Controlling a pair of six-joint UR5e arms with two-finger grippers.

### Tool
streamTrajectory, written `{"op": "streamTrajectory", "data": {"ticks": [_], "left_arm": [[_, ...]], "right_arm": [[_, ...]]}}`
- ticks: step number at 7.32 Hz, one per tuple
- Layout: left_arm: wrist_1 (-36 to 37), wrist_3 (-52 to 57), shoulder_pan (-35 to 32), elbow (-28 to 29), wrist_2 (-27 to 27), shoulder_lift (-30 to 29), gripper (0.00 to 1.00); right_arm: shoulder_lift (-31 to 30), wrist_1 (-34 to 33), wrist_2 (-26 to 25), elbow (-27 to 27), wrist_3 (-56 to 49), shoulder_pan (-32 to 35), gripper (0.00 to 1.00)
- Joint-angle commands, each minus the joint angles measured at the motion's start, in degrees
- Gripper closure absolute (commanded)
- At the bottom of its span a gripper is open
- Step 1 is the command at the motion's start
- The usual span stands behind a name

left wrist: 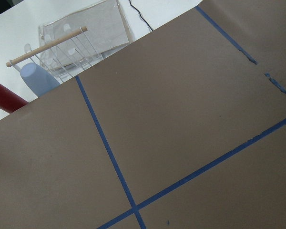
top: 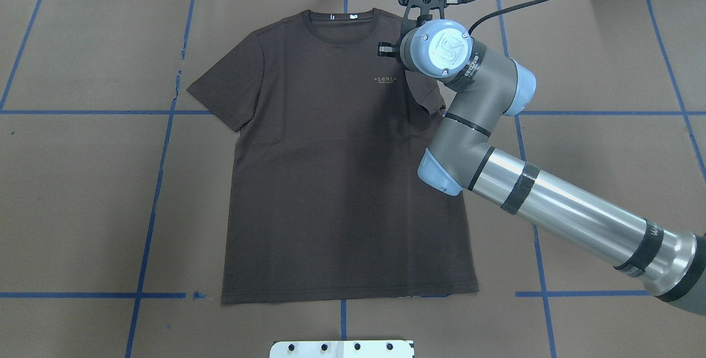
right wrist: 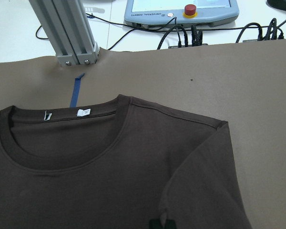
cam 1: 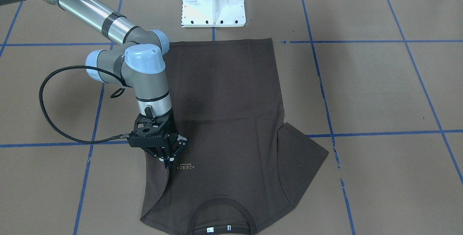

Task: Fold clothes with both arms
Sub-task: 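Grasp the sleeve and fold it toward the shirt center with the right gripper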

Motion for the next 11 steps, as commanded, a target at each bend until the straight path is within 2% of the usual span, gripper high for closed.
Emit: {"op": "streamTrajectory", "data": {"ticks": [1,2,3,4,6,7,8,10,11], "left_arm": [[0.0,0.0,0.0,0.1,0.0,0.0,0.0],[0.0,-0.1,0.0,0.1,0.0,0.0,0.0],[0.2,-0.5,0.0,0.6,0.0,-0.6,0.0],[0.2,-0.8,0.2,1.1,0.0,-1.7,0.0],[-1.2,-3.7,1.7,0.8,0.1,-4.1,0.0],[-1.8,-6.1,5.0,0.8,0.1,-5.3,0.0],[-2.0,-17.2,10.9,1.0,0.3,-7.9,0.0],[-3.2,-35.0,20.2,2.5,2.4,-13.1,0.01],[-3.4,-42.6,25.1,4.2,8.5,-15.3,0.12]], "right_arm": [[-0.1,-0.2,-4.6,-0.9,-0.5,-2.8,0.01],[0.3,-0.2,-7.6,-1.1,-0.6,-3.3,0.0],[2.2,-4.1,-3.4,-1.0,-0.7,-1.9,0.0],[5.7,-12.1,4.9,-0.6,-1.3,1.2,0.0],[5.6,-15.3,15.1,2.1,-8.9,6.6,0.0],[2.6,-15.4,19.4,6.0,-11.9,9.2,0.0],[-2.9,-15.5,24.5,11.9,-16.3,12.9,0.0],[-10.8,-15.6,34.2,17.1,-26.5,21.3,0.0],[-13.2,-15.6,37.0,17.9,-31.1,24.0,0.0]]}}
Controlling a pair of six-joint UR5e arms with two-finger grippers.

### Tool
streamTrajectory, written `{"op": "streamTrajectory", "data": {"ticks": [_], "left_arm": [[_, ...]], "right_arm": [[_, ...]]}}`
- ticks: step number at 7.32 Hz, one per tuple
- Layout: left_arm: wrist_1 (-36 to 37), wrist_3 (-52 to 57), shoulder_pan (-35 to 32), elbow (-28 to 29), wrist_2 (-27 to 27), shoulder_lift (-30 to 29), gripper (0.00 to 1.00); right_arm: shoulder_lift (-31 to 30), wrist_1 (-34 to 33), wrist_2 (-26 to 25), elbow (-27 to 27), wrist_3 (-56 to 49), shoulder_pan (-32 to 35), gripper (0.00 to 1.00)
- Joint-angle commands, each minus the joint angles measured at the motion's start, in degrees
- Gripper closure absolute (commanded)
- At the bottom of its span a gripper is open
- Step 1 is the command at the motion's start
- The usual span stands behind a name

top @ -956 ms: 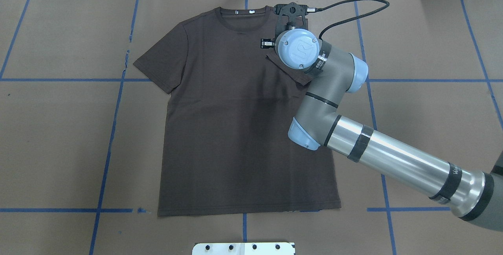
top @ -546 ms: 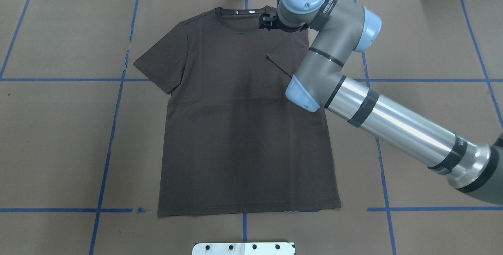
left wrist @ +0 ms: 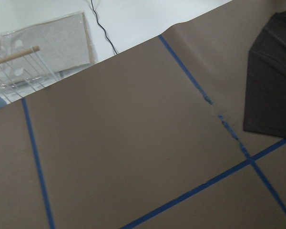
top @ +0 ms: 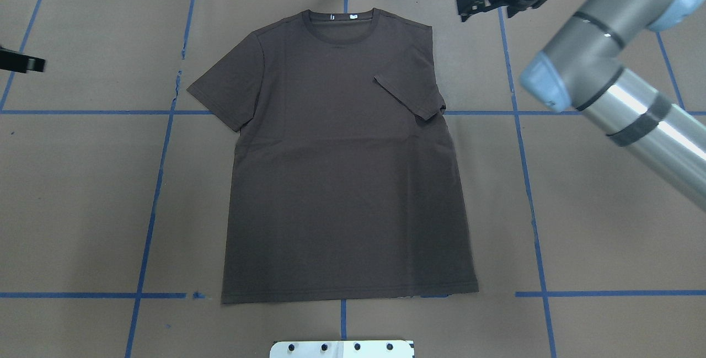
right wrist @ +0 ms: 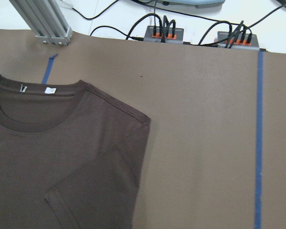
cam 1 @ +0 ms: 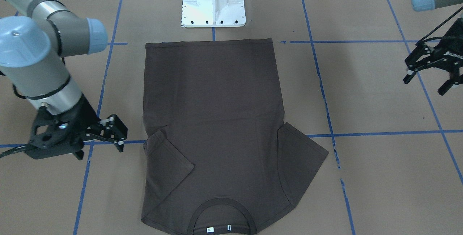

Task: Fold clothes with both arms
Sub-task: 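Raise the right gripper away while the left arm moves toward the shirt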

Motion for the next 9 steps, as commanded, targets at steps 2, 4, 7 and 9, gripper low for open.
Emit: {"op": "streamTrajectory", "data": {"ticks": [2,4,7,9], "left_arm": [[-1.8,-25.0,11.8,7.9,10.9,-8.7,0.52],[-11.5,-33.0,15.3,19.1,18.5,-13.2,0.54],[-22.0,-33.0,16.4,36.0,18.5,-21.2,0.53],[-22.3,-33.1,18.7,37.1,20.8,-21.8,0.53]], "right_arm": [[-4.7,0.0,6.5,2.1,-8.1,5.3,0.0],[-5.4,0.6,5.9,2.2,-8.1,5.3,0.0],[-5.5,0.7,5.7,2.2,-8.0,5.3,0.0],[-5.8,0.7,5.7,2.2,-8.0,5.3,0.0]]}}
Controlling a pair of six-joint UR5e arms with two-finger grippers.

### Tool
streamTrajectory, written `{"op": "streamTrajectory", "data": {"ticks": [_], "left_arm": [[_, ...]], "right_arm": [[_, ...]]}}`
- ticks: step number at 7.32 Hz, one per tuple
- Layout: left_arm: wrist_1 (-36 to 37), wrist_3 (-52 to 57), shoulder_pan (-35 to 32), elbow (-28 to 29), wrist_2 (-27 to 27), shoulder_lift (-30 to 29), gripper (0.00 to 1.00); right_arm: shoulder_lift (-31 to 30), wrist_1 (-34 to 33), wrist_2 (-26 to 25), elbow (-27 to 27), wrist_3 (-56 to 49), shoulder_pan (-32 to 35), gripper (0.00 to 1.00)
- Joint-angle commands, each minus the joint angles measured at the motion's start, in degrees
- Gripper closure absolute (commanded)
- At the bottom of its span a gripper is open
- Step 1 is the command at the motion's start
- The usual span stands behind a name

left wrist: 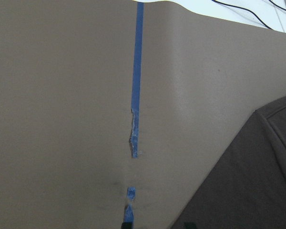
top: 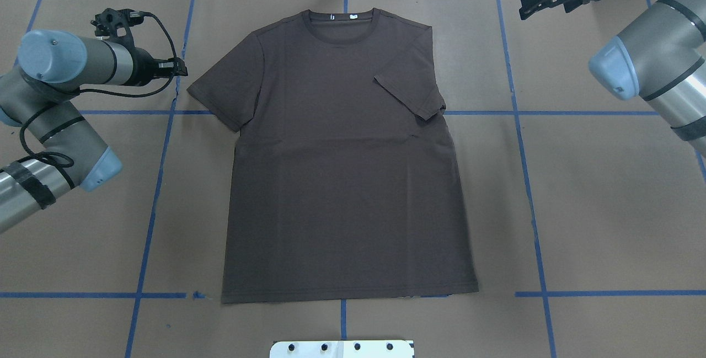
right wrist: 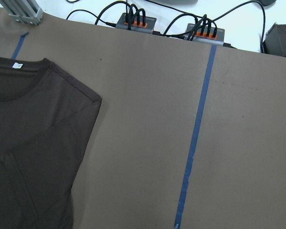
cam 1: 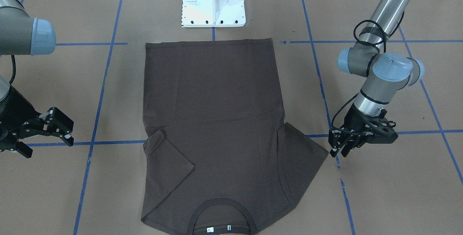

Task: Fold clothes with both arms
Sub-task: 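Raise the right gripper away while the left arm moves toward the shirt, then move the left gripper to the sleeve nearest it and grasp it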

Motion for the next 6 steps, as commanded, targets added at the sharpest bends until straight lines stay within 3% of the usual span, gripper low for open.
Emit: {"op": "streamTrajectory", "data": {"ticks": [1,6], "left_arm": [[-0.5,-0.1,1.7,1.2,1.4,-0.5,0.53],[-0.3,-0.1,3.1,1.4,2.6,-0.5,0.53]], "right_arm": [[-0.2,0.1,0.0,0.1,0.0,0.0,0.0],[-0.3,0.1,-0.2,0.1,0.0,0.0,0.0]]}}
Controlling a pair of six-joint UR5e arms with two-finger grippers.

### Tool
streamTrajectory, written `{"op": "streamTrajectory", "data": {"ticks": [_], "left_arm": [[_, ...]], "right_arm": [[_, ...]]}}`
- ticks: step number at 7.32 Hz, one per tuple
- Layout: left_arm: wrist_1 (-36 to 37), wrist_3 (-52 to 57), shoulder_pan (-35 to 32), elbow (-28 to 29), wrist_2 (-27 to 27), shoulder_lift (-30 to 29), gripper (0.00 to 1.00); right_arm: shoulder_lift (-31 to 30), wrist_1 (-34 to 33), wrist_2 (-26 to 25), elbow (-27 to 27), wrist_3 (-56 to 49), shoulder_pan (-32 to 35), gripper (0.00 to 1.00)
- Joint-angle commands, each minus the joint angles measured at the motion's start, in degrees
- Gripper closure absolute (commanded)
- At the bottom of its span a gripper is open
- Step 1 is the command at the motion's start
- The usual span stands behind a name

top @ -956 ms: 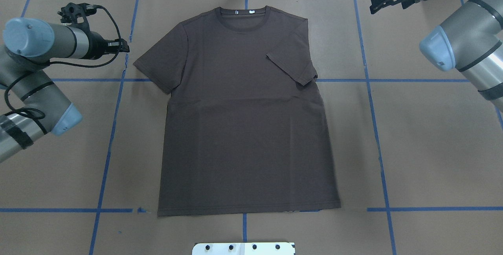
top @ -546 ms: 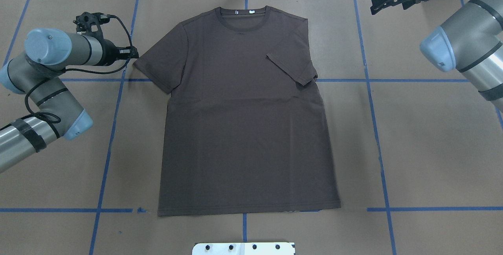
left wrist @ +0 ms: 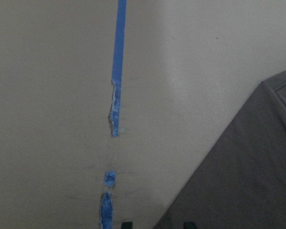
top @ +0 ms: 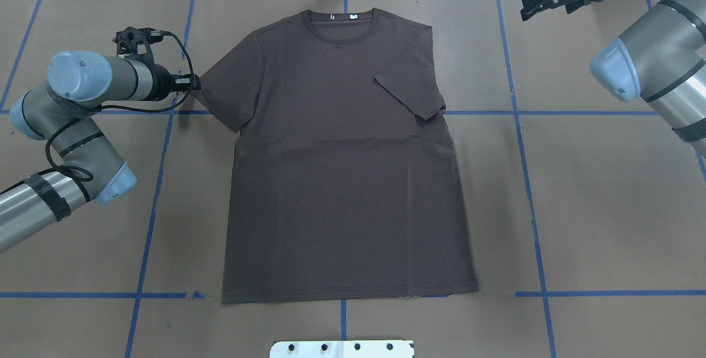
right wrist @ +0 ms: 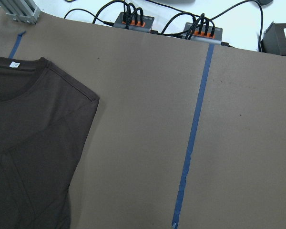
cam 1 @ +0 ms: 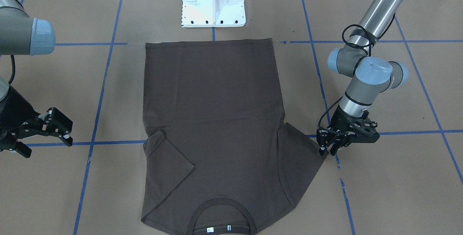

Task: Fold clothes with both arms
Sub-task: 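Move the left gripper to the sleeve nearest it and grasp it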

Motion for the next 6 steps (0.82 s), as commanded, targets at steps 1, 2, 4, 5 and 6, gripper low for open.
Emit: {"op": "streamTrajectory", "data": {"ticks": [1,2,4,5,6], "left_arm": [[0.2,0.1,0.2,0.1,0.1,0.0,0.53],[0.3,0.0,0.2,0.0,0.1,-0.1,0.54],[0.4,-0.1,0.2,0.0,0.1,-0.5,0.89],[0.1,0.1,0.2,-0.1,0.1,-0.5,1.0],[0.3,-0.2,0.3,-0.4,0.1,-0.5,1.0]], "right_arm": [[0.0,0.0,0.0,0.0,0.0,0.0,0.0],[-0.1,-0.1,0.0,-0.1,0.0,0.0,0.0],[-0.1,0.0,0.0,-0.1,0.0,0.0,0.0],[-0.2,0.0,0.0,-0.1,0.0,0.0,0.0],[-0.3,0.0,0.0,-0.1,-0.1,0.0,0.0]]}}
